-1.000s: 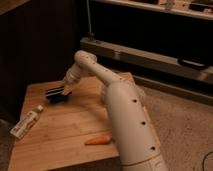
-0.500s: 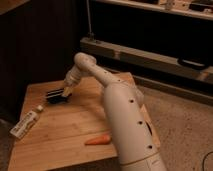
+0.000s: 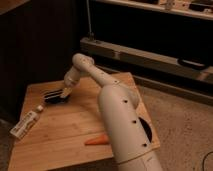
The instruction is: Place the eraser on the white sponge
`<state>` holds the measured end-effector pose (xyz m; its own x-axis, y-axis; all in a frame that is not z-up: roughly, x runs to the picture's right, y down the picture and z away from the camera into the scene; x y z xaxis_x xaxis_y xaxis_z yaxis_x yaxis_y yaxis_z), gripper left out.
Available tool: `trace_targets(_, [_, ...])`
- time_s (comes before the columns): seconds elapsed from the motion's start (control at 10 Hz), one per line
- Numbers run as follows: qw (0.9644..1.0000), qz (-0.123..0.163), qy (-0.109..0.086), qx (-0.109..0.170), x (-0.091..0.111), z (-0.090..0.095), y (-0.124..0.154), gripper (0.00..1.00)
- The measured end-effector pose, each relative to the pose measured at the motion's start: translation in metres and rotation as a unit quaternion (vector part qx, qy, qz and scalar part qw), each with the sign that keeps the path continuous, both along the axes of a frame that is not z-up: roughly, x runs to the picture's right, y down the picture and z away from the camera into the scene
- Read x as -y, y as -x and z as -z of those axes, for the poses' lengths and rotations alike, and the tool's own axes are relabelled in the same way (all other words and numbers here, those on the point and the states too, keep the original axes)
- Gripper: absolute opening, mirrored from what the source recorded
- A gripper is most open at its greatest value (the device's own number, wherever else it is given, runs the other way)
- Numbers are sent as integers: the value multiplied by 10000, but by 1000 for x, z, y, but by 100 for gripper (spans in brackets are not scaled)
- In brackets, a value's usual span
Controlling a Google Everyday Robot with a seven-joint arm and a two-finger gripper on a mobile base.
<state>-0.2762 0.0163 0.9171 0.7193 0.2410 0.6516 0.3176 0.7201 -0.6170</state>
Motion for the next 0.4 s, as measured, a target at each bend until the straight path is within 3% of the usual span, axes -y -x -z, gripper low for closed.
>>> trace_targets(0.4, [9999, -23, 94, -58, -5, -5, -2, 57])
